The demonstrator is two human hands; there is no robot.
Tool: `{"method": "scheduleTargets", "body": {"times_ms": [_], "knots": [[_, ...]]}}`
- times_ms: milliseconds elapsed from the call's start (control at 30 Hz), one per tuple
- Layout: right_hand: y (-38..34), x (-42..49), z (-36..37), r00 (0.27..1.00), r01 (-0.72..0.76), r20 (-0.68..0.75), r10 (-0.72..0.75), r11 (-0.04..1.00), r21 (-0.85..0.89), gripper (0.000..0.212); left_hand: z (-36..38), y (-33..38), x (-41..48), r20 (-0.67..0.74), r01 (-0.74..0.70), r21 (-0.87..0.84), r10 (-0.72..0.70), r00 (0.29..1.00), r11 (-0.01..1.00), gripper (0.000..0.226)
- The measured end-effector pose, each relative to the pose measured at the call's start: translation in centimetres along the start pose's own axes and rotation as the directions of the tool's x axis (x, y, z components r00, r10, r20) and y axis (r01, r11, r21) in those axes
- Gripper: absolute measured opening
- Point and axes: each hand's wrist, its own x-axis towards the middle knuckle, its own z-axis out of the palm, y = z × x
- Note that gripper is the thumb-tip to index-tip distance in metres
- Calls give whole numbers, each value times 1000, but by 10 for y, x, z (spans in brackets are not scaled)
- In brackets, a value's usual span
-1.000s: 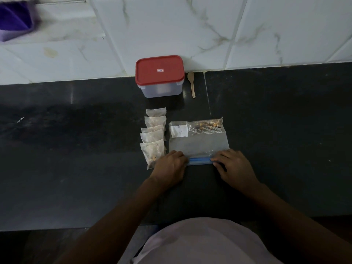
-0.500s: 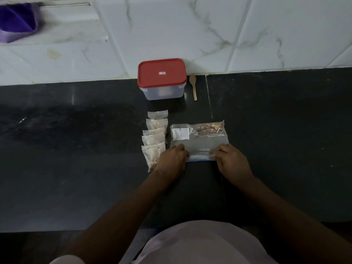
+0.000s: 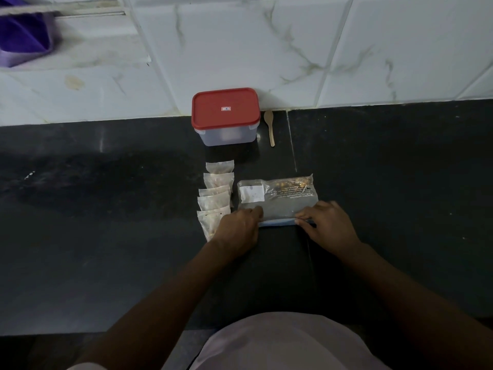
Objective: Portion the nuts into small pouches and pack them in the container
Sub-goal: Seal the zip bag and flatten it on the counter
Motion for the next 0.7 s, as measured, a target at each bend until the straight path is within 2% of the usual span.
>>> {"method": "scheduleTargets", "body": {"times_ms": [100,267,400,533,700], "knots": [[0,9,-2,1000,-15,20,16,998,-53,18,-1,2,7,3,-36,35,36,999,999,25],[-6,18,2,999,-40,26,43,992,-118,19,-1,-3,15,-91,-64,198,83,992,978,29],[-3,15,9,995,-90,-36,88,994,-66,18,1,-6,13,-84,-12,110,21,996,994,27],[5,10,7,997,-46,-58,43,998,-49,24,3,-5,7,-114,17,18,-15,993,1000,33],[13,11,0,998,20,-51,-25,995,-102,16,2,-7,11,-73,13,44,-10,997,999,27]]}}
